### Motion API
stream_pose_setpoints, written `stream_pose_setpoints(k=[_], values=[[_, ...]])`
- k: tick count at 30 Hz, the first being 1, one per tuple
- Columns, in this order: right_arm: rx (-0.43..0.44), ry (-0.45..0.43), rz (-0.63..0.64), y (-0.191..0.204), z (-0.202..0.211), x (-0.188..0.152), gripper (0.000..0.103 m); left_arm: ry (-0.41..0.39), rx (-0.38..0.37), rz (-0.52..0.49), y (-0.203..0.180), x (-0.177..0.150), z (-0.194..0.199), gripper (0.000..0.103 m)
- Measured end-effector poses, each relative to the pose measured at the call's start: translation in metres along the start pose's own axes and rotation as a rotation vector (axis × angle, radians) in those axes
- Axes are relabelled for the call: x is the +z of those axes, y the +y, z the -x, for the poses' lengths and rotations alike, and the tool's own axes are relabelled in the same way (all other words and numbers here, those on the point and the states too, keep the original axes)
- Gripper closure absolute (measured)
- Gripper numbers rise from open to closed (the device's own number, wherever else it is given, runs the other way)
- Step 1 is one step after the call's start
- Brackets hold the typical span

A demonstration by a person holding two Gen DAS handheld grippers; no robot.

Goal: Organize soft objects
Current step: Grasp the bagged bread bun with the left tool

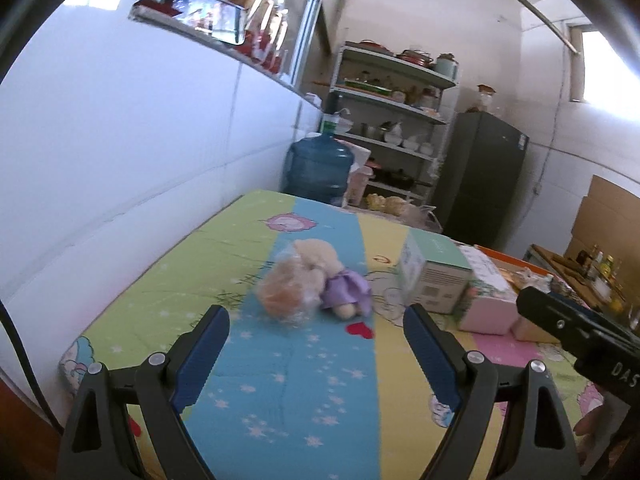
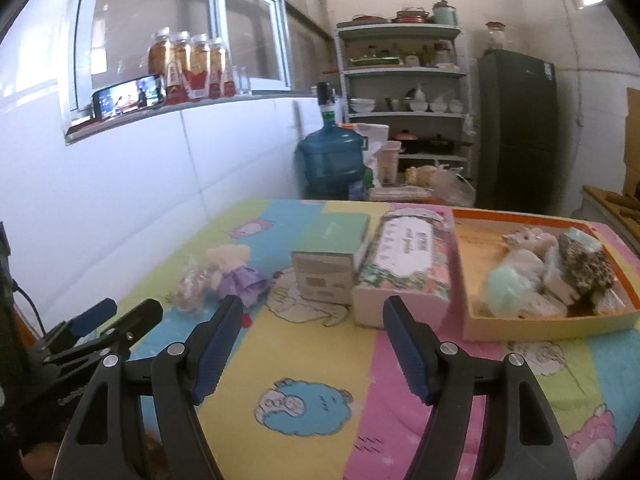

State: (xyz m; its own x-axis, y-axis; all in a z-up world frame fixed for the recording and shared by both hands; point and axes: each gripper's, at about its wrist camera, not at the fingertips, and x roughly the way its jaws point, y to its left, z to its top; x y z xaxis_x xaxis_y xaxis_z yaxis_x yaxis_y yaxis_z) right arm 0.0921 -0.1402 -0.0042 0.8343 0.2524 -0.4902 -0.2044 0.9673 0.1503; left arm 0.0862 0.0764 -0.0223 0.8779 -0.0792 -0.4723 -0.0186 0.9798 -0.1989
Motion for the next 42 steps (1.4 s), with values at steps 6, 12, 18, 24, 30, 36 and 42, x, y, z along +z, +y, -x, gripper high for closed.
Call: stream_pose_setpoints(k=[6, 12, 18, 24, 30, 36, 42], values=[[0.04, 0.011, 0.03, 0.016, -0.017, 0.008, 0.029, 0.003, 0.043, 0.017, 0.016, 0.004, -0.008, 0.014], [0.086, 0.029, 0.054, 0.031, -0.038, 0.016, 0.029, 0.017, 0.072, 0.032, 0.027, 0.008, -0.021, 0.014], [0.119, 0.041, 0.069, 0.04, -0.056, 0.023, 0.029, 0.053, 0.07, 0.045, 0.034, 0.015, -0.039, 0.014], [0.143, 0.052, 0.071, 0.045, -0.075, 0.029, 0.029, 0.098, 0.045, 0.064, 0.034, 0.026, -0.066, 0.014], [0.142, 0.06, 0.065, 0.041, -0.088, 0.035, 0.029, 0.168, 0.072, 0.051, 0.028, 0.027, -0.098, 0.014], [0.152, 0.063, 0.079, 0.04, -0.099, 0.041, 0.029, 0.229, 0.072, 0.081, 0.036, 0.021, -0.118, 0.014], [0.185, 0.085, 0.101, 0.05, -0.112, 0.042, 0.029, 0.273, 0.039, 0.124, 0.048, 0.017, -0.124, 0.031]])
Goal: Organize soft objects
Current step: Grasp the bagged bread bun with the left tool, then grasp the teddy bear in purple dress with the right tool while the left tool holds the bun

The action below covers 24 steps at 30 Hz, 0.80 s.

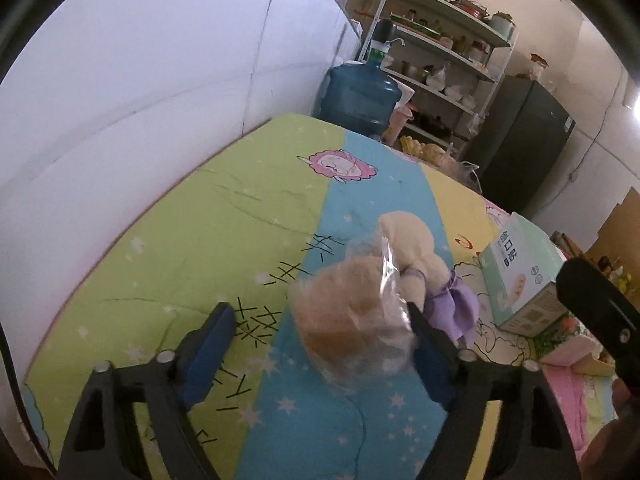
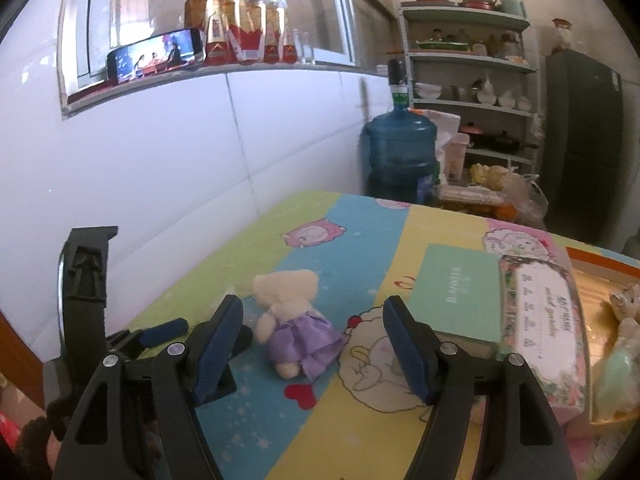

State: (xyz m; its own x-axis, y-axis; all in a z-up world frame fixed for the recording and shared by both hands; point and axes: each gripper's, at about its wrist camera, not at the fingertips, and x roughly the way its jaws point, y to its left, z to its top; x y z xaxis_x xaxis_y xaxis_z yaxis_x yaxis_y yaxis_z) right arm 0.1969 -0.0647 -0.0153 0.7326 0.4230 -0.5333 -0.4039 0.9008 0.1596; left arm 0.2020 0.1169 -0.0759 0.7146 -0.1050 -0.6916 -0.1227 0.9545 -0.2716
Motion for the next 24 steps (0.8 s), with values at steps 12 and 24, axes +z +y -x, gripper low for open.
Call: stream_pose_setpoints(k=[12, 24], values=[[0.086, 0.098, 0.043, 0.016, -0.039, 0.009, 0.029, -0.076, 0.021, 0.022, 0.02, -0.002, 0.018, 0.055], [-0.031, 0.266, 0.144, 0.034, -0.099, 0.003, 0.029, -0.102, 0.04, 0.038, 0.039, -0.005, 0.031, 0.055]])
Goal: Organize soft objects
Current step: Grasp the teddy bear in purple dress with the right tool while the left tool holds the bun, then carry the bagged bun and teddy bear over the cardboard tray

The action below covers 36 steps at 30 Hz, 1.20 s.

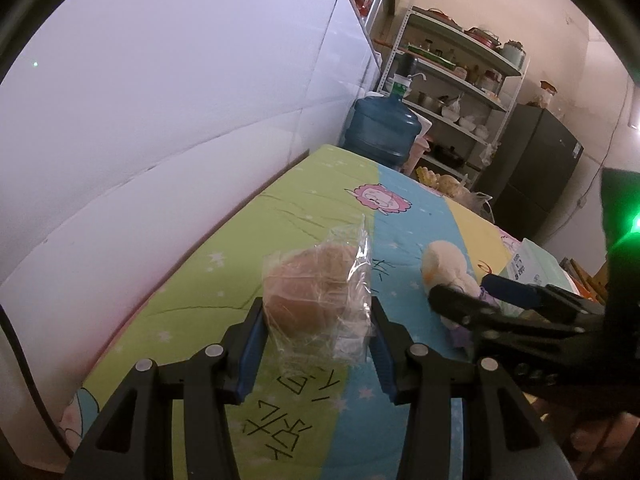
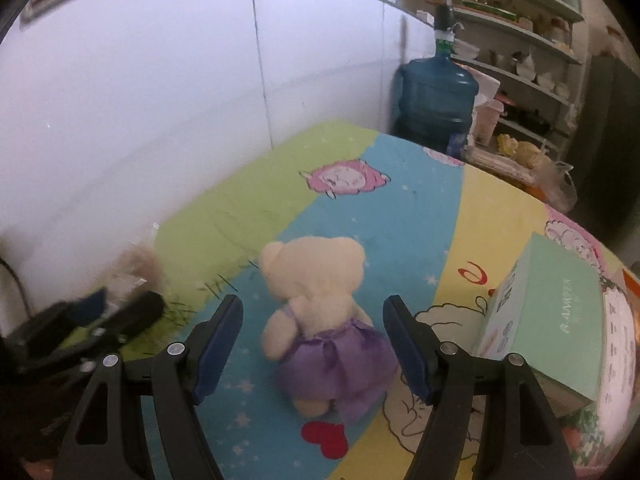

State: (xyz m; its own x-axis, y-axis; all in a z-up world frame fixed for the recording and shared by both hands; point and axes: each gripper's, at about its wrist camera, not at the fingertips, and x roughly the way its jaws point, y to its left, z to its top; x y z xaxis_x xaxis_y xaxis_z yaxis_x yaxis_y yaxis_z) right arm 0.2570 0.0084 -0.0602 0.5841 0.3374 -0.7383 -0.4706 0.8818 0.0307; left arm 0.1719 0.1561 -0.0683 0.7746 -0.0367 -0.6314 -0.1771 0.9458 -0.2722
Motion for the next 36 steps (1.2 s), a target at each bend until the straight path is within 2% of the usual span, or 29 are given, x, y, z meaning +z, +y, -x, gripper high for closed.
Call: stream_pose_setpoints(k=[3, 6, 10, 23, 36], values=[[-0.033, 0.035, 0.038, 0.007, -0.011, -0.001, 0.029, -0.001, -0.008, 0.0, 0.002, 0.0, 0.0, 0.055], [-0.069, 0.053, 0.064, 0.007, -0.018, -0.003, 0.048, -0.002, -0.01, 0.004, 0.004, -0.001, 0.001, 0.055], [-0.073, 0.038, 0.065, 0.005, -0.016, -0.004, 0.053, -0.012, -0.011, 0.004, 0.007, -0.001, 0.006, 0.055], [-0.028, -0.081, 0.043, 0.01, 0.04, -0.007, 0.054, -0.046, -0.021, -0.014, 0.002, -0.001, 0.029, 0.055], [-0.02, -0.155, -0.001, 0.002, 0.103, -0.028, 0.054, -0.083, -0.059, -0.054, -0.025, -0.01, 0.061, 0.055]])
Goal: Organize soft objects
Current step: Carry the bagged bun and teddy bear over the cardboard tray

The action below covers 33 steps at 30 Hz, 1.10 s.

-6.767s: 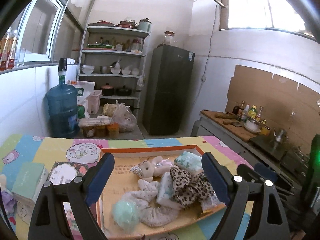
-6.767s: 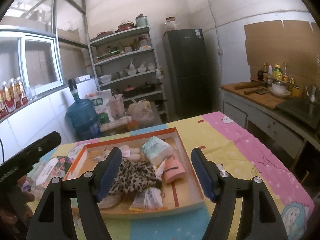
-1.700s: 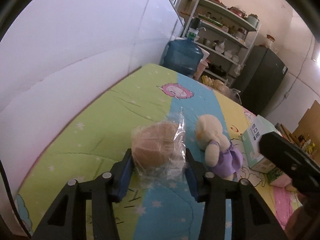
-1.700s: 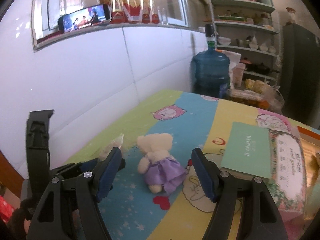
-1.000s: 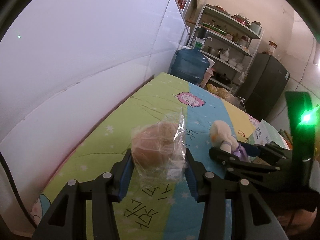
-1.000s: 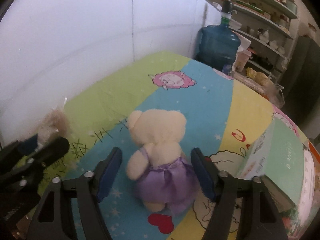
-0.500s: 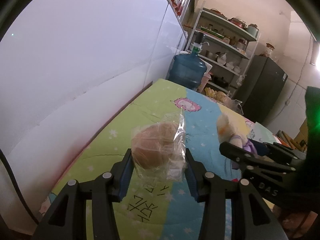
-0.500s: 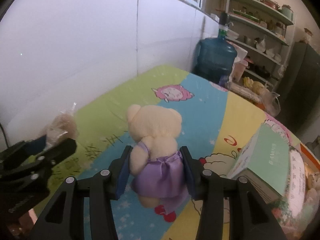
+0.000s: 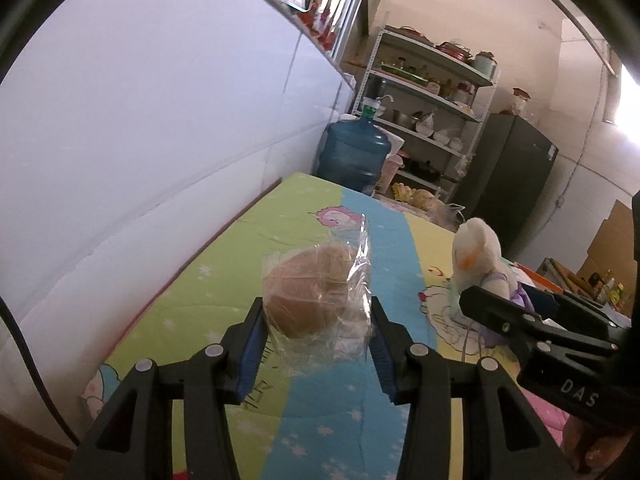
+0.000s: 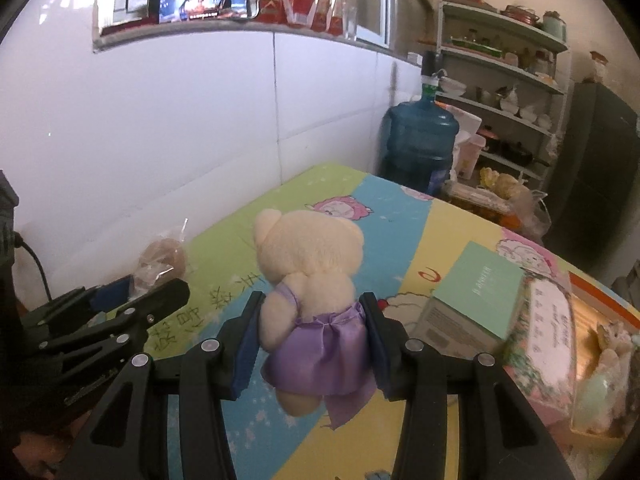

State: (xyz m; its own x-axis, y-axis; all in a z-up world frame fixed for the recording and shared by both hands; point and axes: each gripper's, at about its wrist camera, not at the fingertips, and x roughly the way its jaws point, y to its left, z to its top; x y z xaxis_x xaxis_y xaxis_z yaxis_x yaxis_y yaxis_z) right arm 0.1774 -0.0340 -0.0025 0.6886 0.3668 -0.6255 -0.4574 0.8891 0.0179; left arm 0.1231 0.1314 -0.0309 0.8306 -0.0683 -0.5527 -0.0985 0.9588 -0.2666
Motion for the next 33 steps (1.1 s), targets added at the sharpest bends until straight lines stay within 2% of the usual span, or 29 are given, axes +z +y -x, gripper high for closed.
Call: stream_pose_setpoints(k=[24, 33], values=[[-0.024, -0.035, -0.095, -0.037, 0.071, -0.054, 0.054, -0.031, -0.064, -0.112, -0.068, -0.014, 0.035, 0.055], [-0.056, -0.054, -0.159, -0.068, 0.093, -0.07, 0.054, -0.033, -0.119, -0.179, -0.115, -0.021, 0.037, 0.055]])
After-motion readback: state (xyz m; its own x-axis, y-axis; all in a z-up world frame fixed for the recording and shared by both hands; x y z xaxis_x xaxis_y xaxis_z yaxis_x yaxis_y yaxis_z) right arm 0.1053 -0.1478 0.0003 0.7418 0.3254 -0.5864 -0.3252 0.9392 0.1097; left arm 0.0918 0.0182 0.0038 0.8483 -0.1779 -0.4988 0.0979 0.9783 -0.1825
